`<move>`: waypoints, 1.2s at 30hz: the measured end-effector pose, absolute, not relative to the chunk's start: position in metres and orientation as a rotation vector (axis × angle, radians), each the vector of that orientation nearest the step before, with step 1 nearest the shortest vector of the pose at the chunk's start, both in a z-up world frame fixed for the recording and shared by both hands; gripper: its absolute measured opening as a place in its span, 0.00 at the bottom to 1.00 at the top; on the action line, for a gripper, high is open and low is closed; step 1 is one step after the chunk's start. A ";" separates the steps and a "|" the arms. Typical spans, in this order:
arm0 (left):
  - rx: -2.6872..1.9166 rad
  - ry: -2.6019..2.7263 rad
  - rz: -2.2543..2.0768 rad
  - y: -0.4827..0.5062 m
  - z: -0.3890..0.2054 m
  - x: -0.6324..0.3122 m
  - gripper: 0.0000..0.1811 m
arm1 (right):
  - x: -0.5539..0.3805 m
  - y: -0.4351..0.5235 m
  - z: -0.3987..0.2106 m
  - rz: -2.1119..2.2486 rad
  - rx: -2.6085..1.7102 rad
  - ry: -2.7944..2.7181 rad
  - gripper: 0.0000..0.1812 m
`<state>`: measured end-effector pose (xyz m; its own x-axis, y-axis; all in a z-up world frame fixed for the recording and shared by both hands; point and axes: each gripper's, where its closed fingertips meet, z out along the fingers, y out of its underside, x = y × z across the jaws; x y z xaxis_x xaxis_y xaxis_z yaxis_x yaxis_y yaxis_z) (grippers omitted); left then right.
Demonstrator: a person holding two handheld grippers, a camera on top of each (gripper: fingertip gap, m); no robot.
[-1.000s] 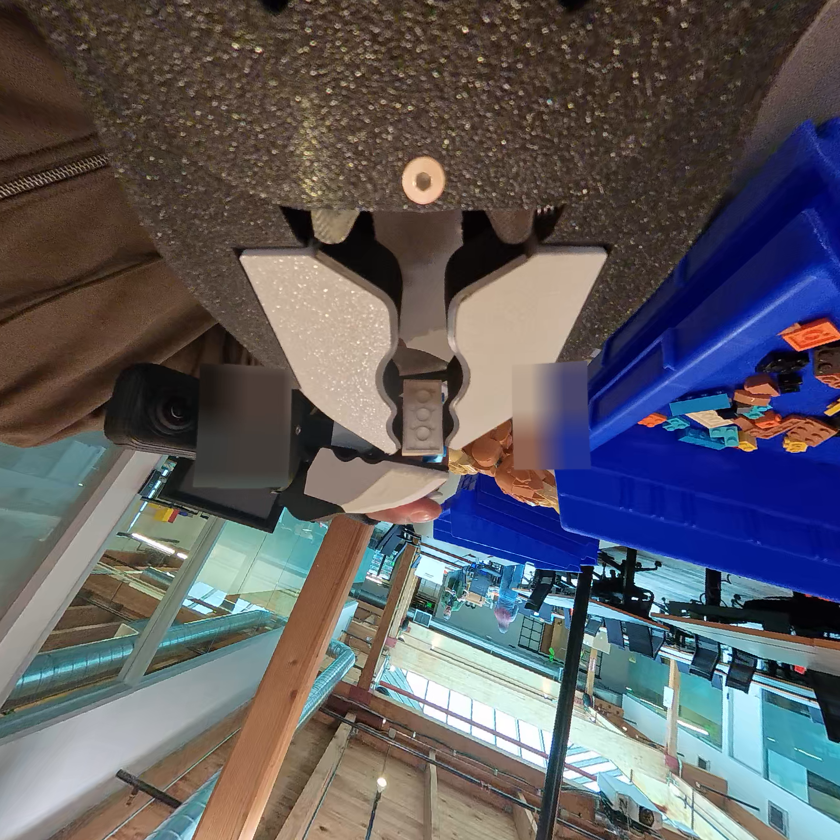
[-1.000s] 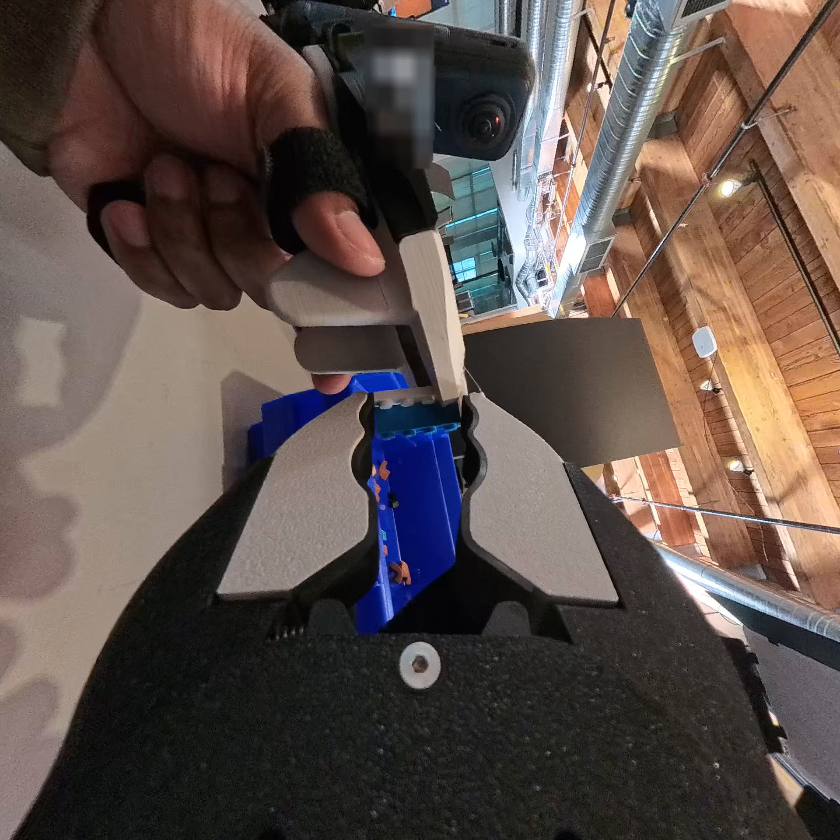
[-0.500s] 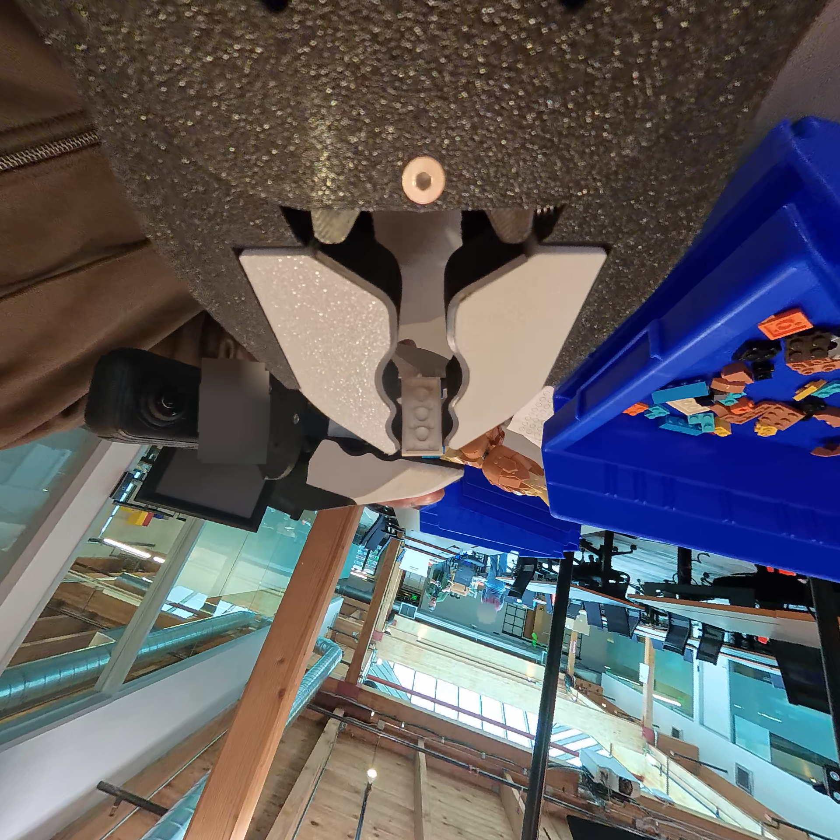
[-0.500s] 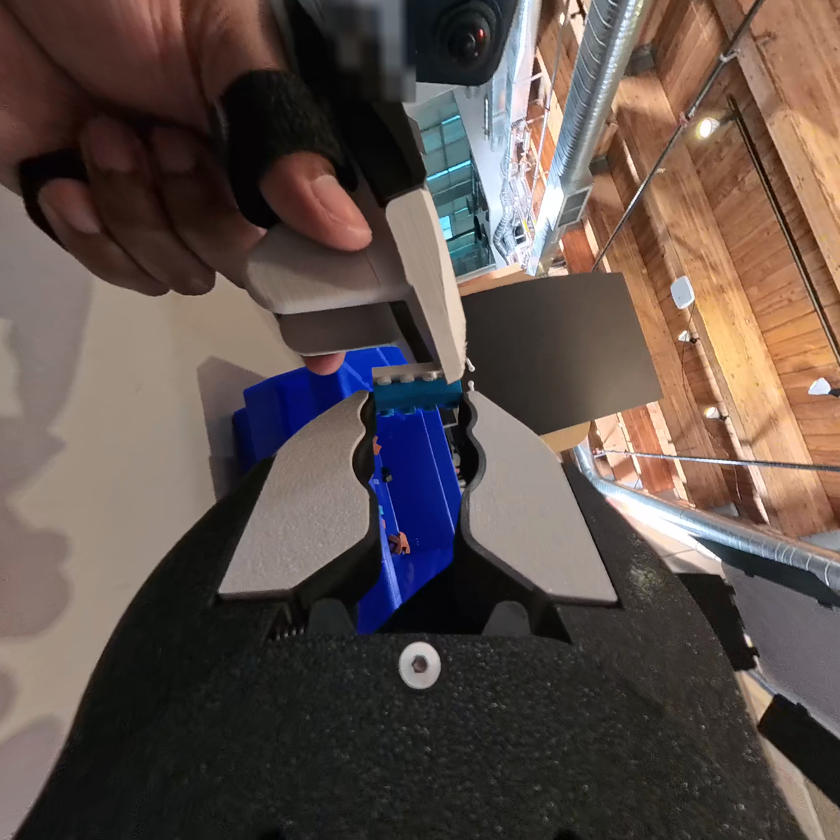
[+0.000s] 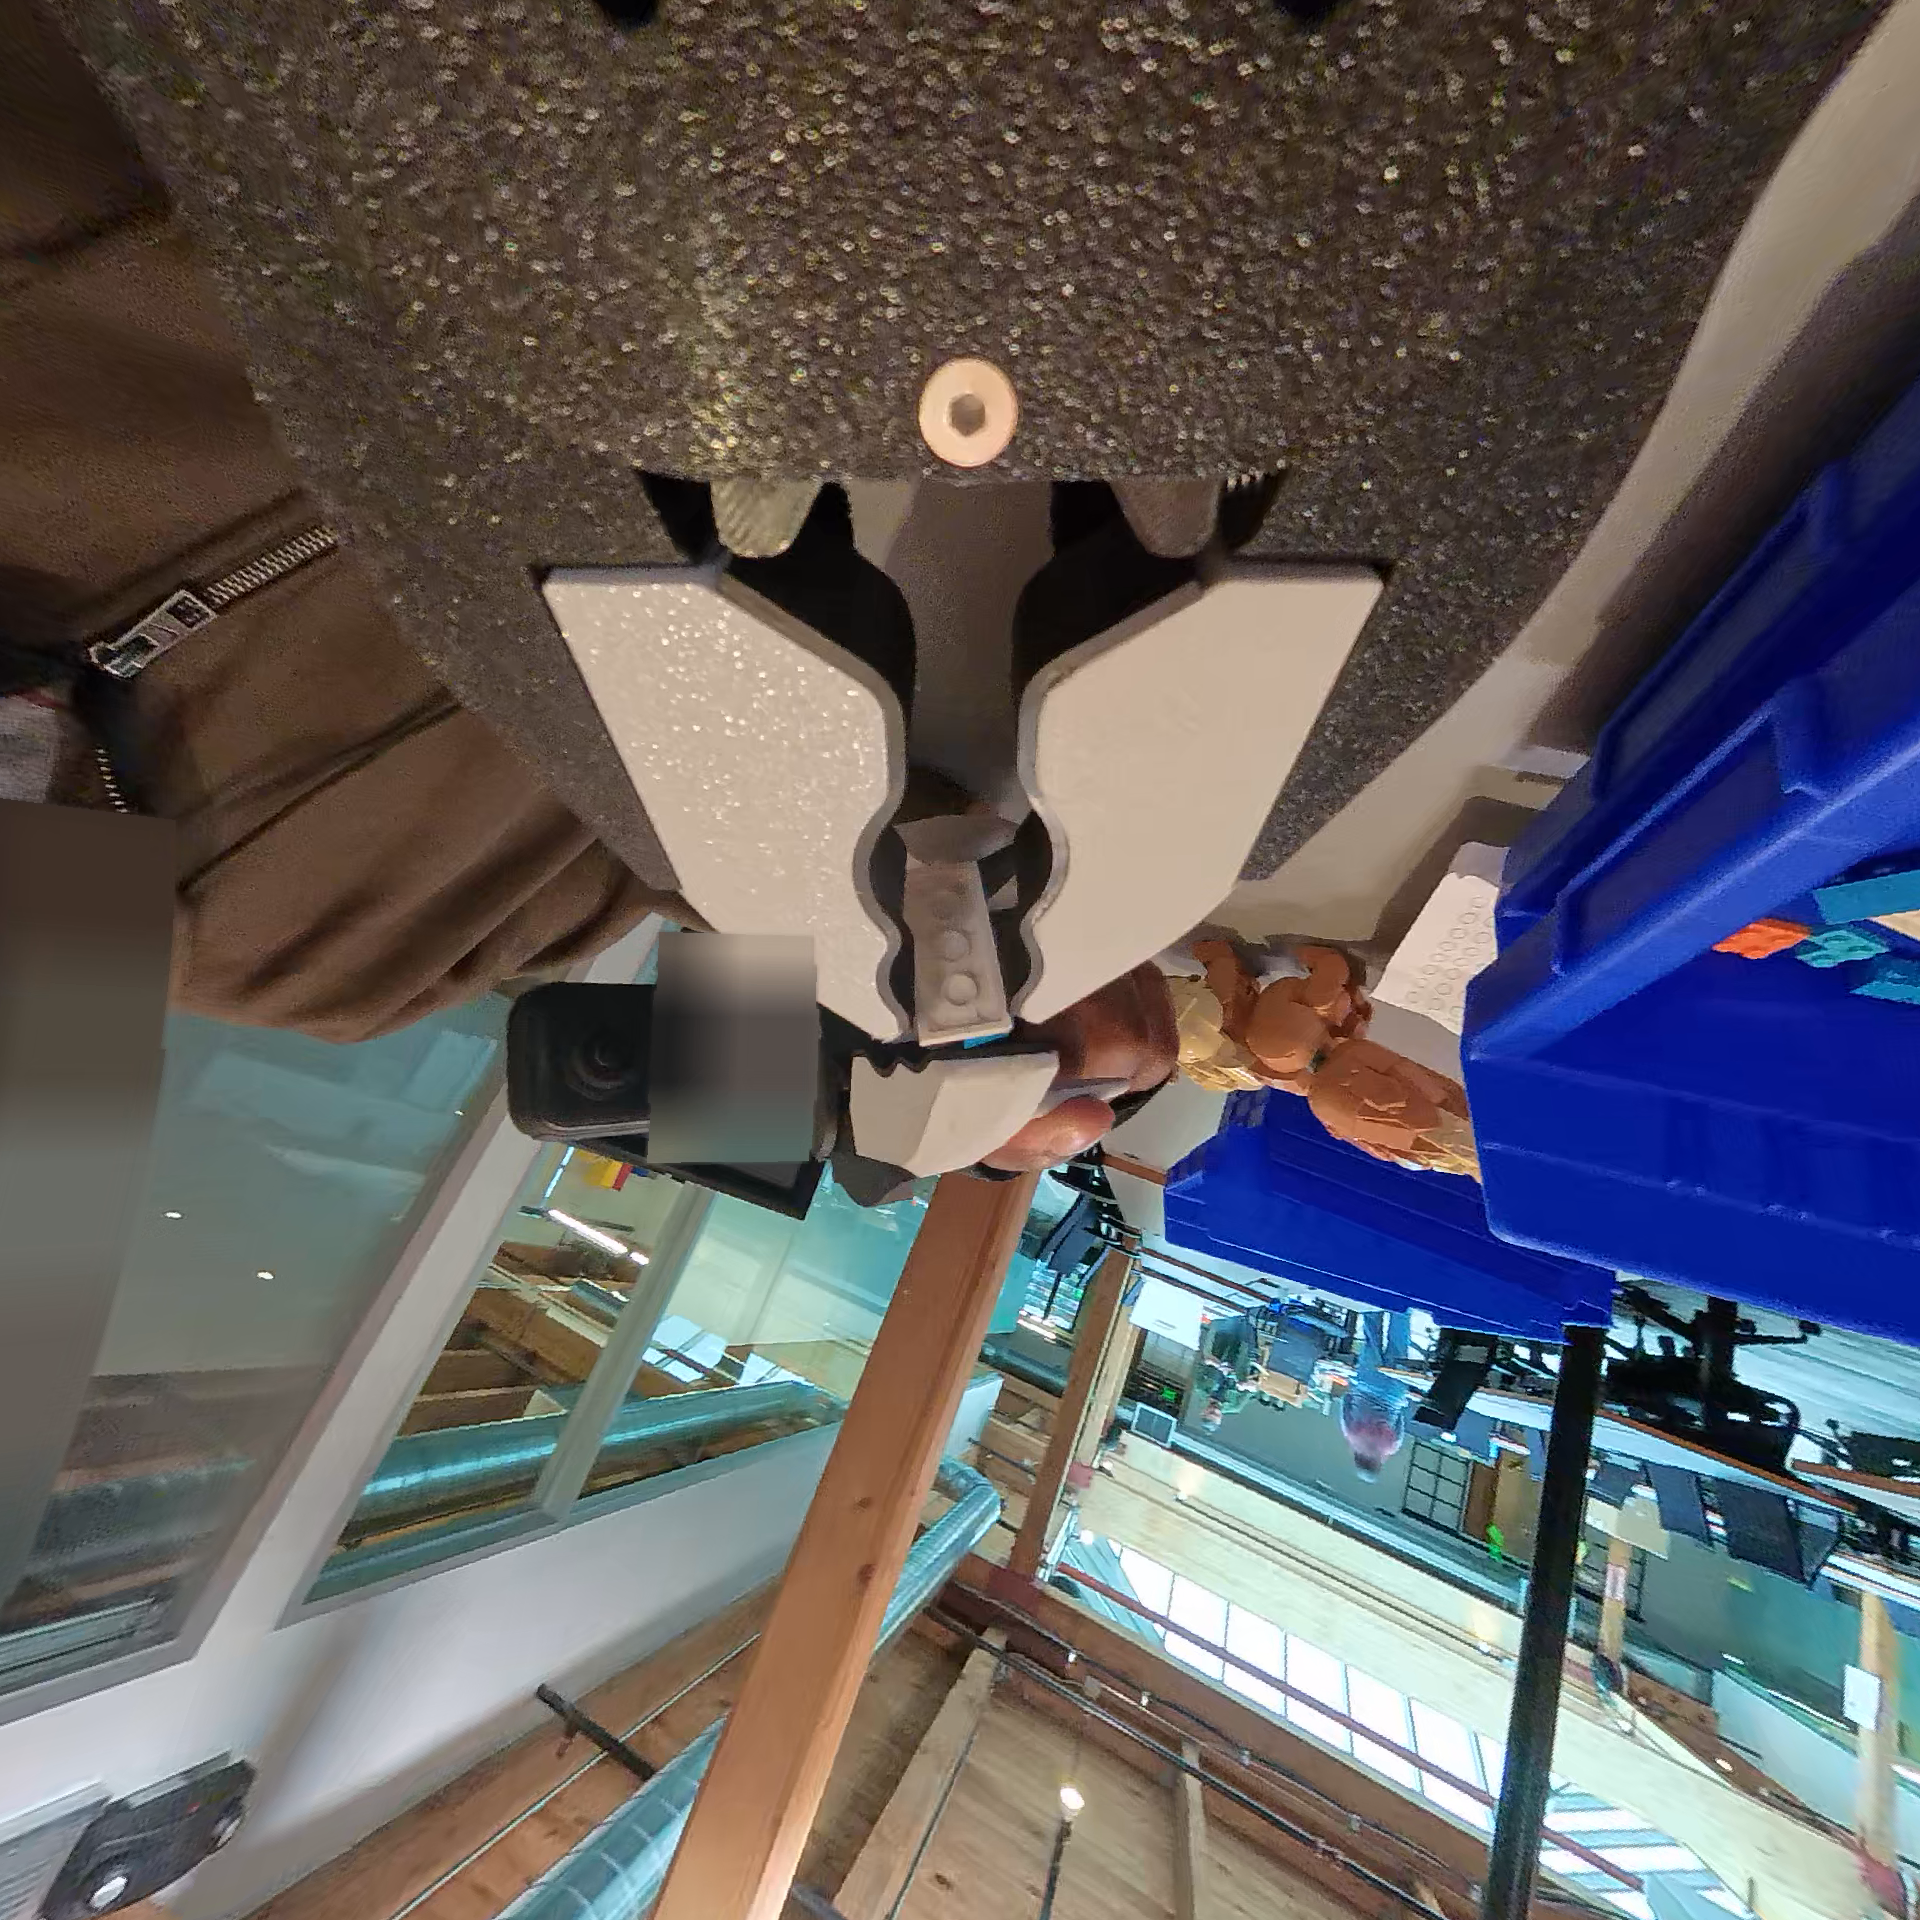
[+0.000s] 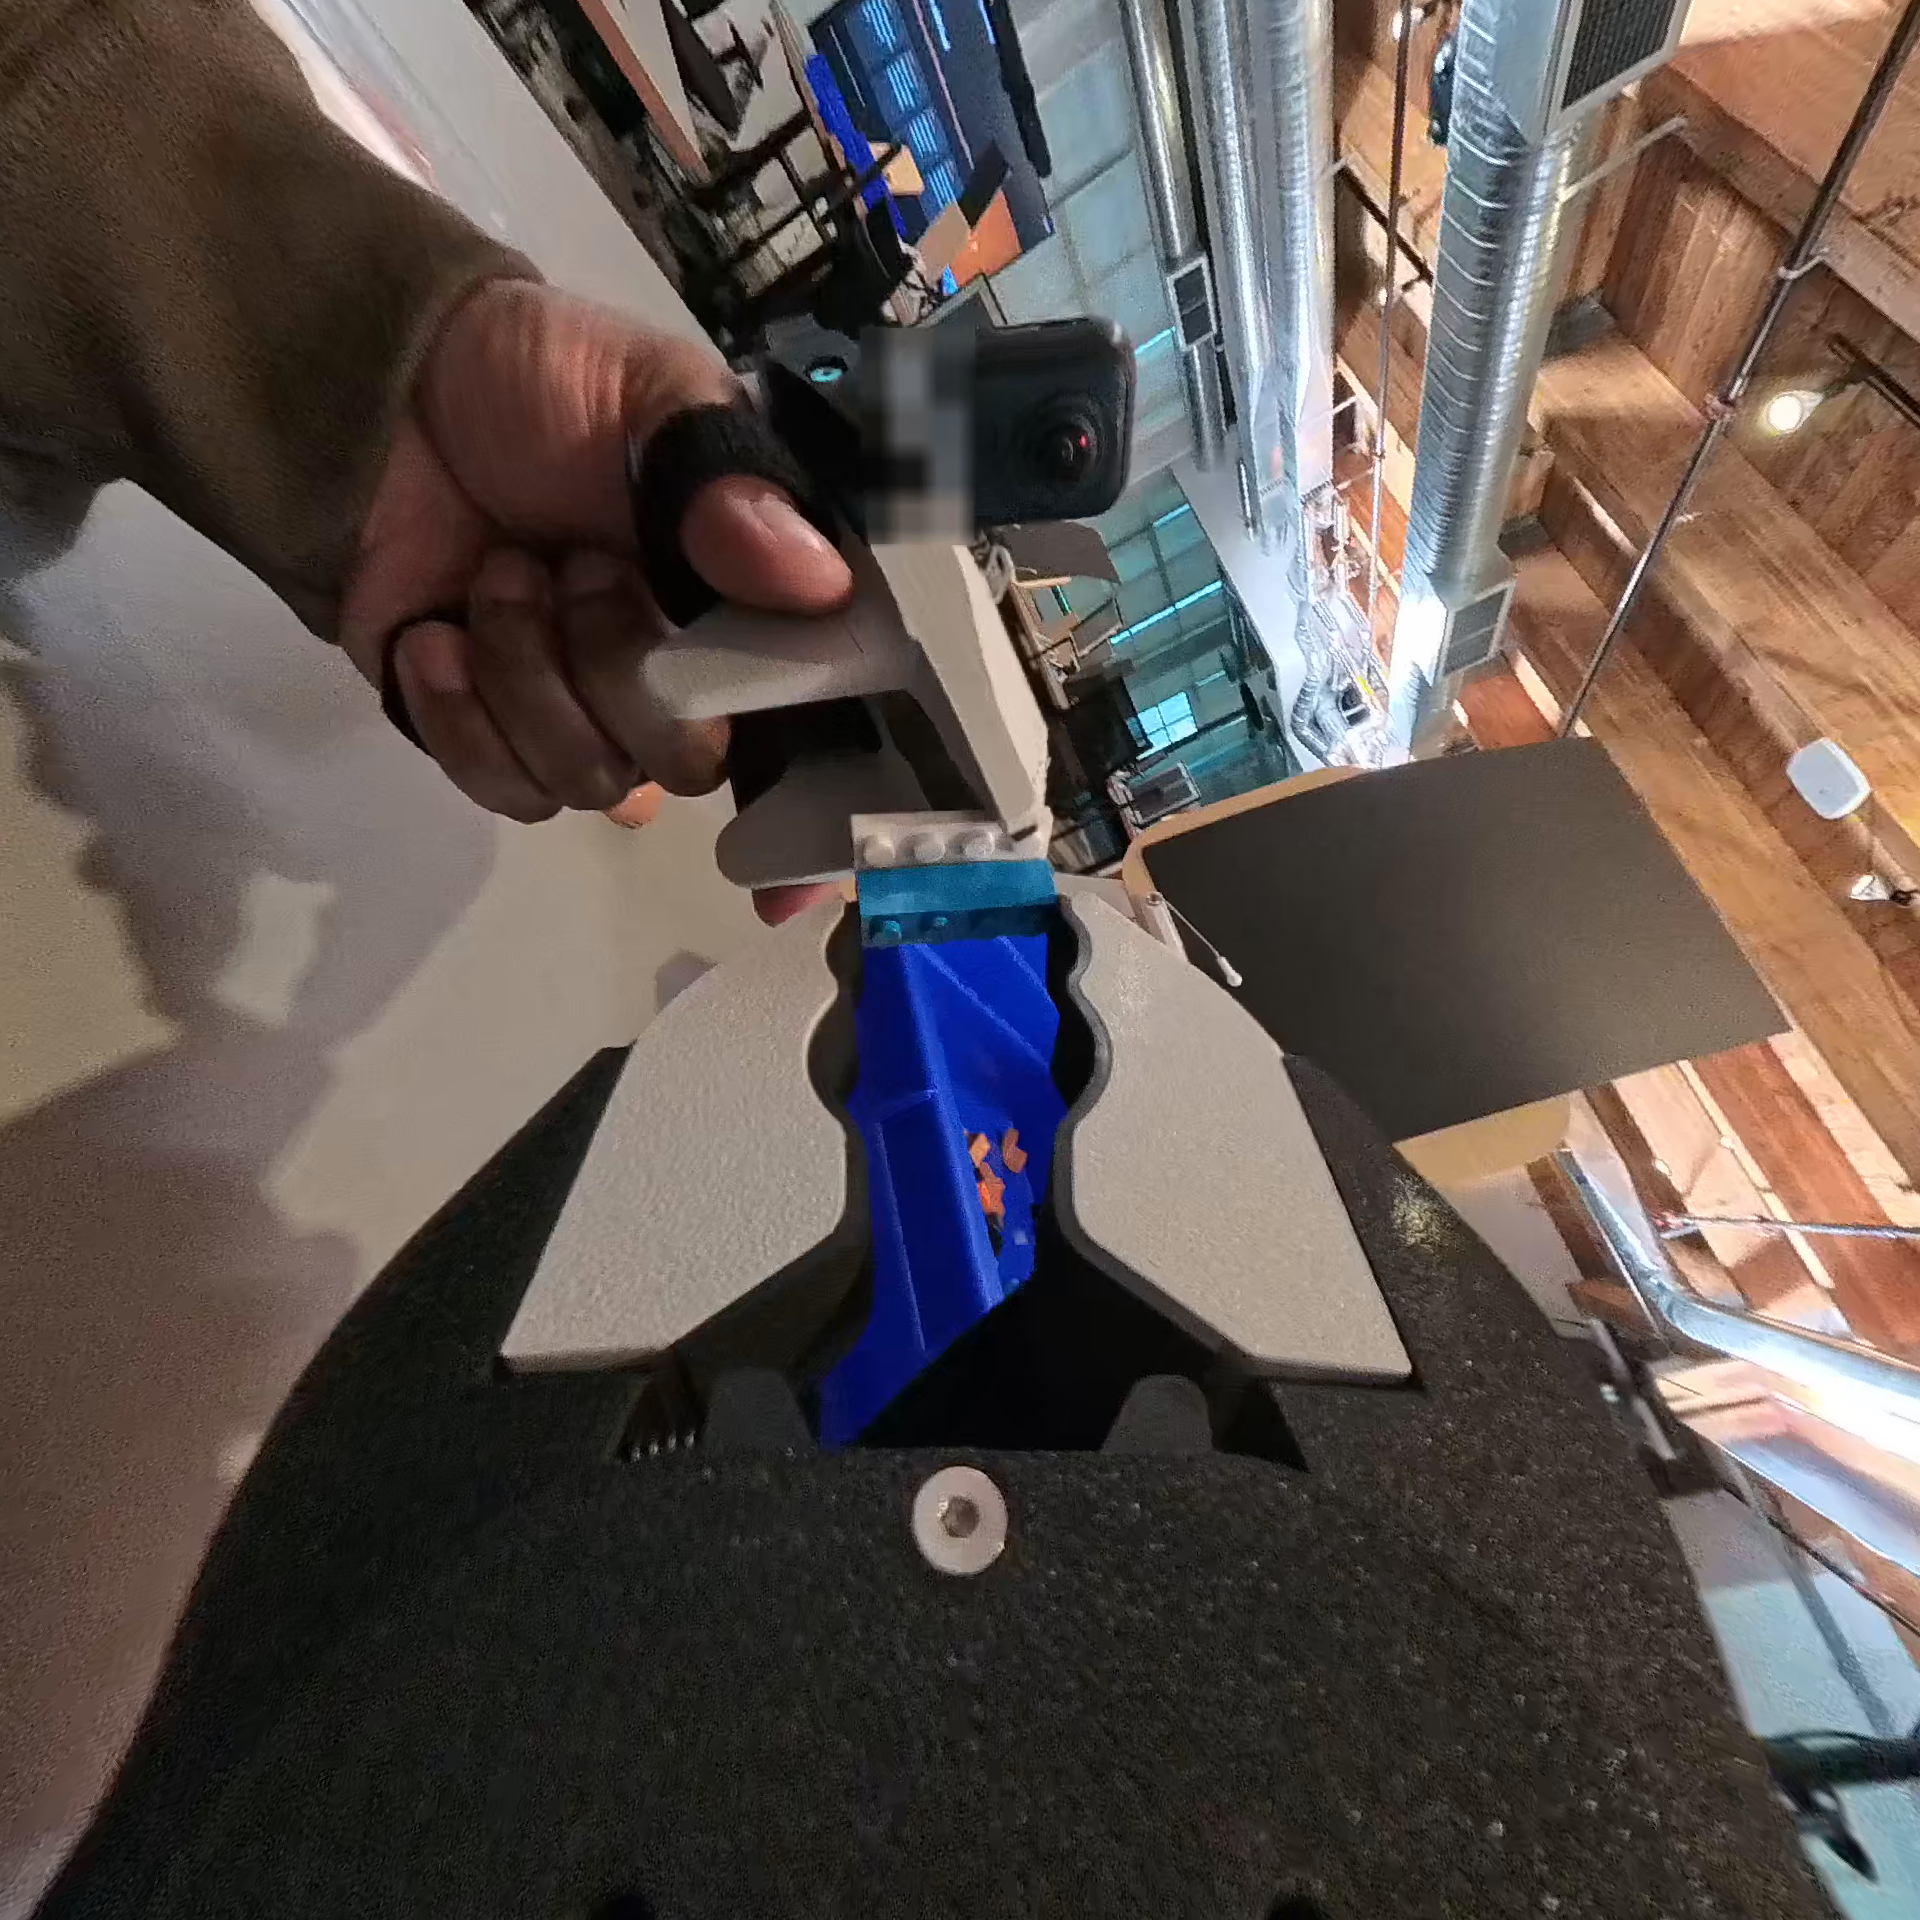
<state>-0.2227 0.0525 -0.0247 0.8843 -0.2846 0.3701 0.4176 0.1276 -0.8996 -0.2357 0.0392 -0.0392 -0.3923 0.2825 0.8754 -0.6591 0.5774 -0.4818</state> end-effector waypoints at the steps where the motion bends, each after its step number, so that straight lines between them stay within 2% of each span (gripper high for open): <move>1: -1.350 -0.113 -0.523 0.053 -0.025 -0.222 0.09 | -0.234 0.040 -0.039 1.065 0.322 -1.694 0.19; 6: -1.153 -0.185 -0.561 0.020 -0.001 -0.244 0.09 | -0.220 0.049 -0.028 1.308 0.314 -1.733 0.19; 9: -1.223 -0.260 -0.339 0.006 -0.007 -0.264 0.09 | -0.233 0.073 -0.015 1.322 0.203 -1.666 0.19; 17: -1.296 -0.296 -0.273 0.030 -0.020 -0.265 0.09 | -0.351 0.118 0.003 0.782 -0.309 -1.631 0.20; 19: -1.295 -0.310 -0.277 0.032 -0.023 -0.266 0.09 | -0.368 0.114 -0.011 0.754 -0.354 -1.741 0.31; 20: -1.283 -0.318 -0.289 0.030 -0.023 -0.267 0.09 | -0.366 0.105 -0.017 0.791 -0.322 -1.780 0.33; 28: -1.246 -0.327 -0.385 0.033 -0.019 -0.262 0.09 | -0.269 0.031 -0.030 1.016 0.317 -1.752 0.30; 30: -1.258 -0.323 -0.393 0.037 -0.021 -0.258 0.09 | -0.260 0.019 -0.031 1.012 0.361 -1.756 0.29; 33: -1.246 -0.343 -0.389 0.038 -0.021 -0.260 0.09 | -0.265 0.014 -0.032 0.927 0.364 -1.722 0.19; 36: -1.203 -0.372 -0.351 0.028 -0.015 -0.269 0.09 | -0.277 0.020 -0.024 0.932 0.288 -1.707 0.19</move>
